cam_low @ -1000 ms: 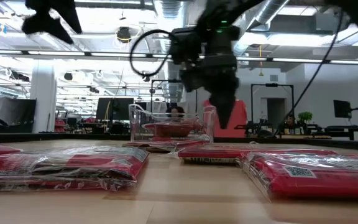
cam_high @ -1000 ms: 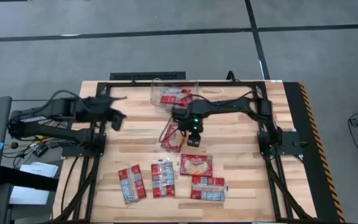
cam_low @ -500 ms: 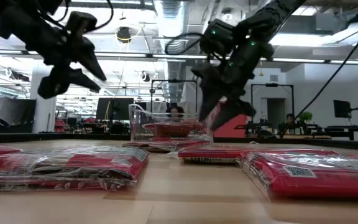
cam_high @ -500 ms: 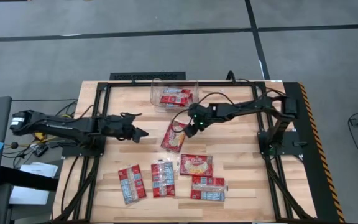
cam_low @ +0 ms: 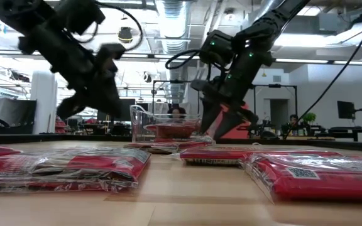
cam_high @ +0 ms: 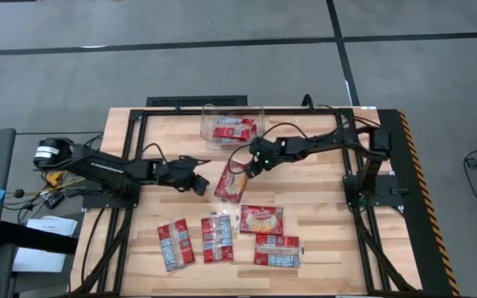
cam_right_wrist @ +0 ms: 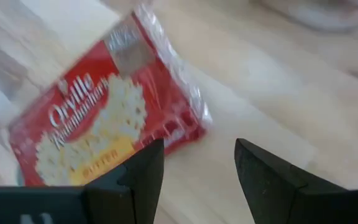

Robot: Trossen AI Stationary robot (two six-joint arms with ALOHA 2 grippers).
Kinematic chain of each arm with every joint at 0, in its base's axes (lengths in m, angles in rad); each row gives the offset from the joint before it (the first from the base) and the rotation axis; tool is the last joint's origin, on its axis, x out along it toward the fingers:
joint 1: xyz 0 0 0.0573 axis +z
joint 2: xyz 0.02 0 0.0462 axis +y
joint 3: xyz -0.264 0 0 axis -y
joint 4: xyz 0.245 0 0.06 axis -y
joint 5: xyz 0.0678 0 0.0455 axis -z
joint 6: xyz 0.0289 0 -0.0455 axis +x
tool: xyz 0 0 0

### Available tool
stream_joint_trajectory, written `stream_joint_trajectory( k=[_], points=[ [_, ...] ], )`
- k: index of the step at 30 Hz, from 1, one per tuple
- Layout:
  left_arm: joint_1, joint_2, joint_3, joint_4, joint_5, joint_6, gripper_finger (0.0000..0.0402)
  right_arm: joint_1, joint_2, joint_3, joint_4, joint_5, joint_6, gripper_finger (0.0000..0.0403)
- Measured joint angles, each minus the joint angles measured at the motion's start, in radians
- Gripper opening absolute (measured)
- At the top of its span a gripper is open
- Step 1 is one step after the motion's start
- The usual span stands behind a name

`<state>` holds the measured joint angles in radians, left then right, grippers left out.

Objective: Sort popcorn bags into baskets
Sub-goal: Put the red popcorn pack into the transparent bin

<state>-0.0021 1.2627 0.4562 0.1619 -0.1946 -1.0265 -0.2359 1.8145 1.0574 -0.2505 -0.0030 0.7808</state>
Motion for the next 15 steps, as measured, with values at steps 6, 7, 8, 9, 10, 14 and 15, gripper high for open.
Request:
stream_joint_trajectory(
  k=[6, 7, 8, 9, 10, 14, 15],
  points=[
    [0.0, 0.146, 0.006, 0.148, 0.007, 0.011, 0.0002, -0.011, 0.007, 0.0, 0.028, -0.044, 0.001, 0.0224],
    [0.0, 0.169, 0.008, 0.167, 0.014, 0.011, 0.0001, -0.01, 0.007, 0.001, 0.025, -0.039, 0.003, 0.0226],
    [0.0, 0.2, 0.022, 0.184, 0.02, 0.012, 0.0001, -0.009, 0.006, 0.001, 0.019, -0.034, 0.001, 0.0227],
    [0.0, 0.218, 0.028, 0.193, 0.032, 0.014, 0.0001, -0.009, 0.006, 0.0, 0.02, -0.031, 0.001, 0.0228],
    [0.0, 0.232, 0.03, 0.187, 0.039, 0.017, 0.0, -0.01, 0.007, -0.001, 0.022, -0.027, 0.0, 0.0228],
    [0.0, 0.325, 0.077, 0.187, 0.062, 0.025, 0.0, -0.017, 0.006, 0.0, 0.025, -0.018, 0.002, 0.0226],
    [0.0, 0.355, 0.099, 0.195, 0.069, 0.026, 0.0, -0.017, 0.006, 0.0, 0.02, -0.018, 0.001, 0.0225]
  ],
)
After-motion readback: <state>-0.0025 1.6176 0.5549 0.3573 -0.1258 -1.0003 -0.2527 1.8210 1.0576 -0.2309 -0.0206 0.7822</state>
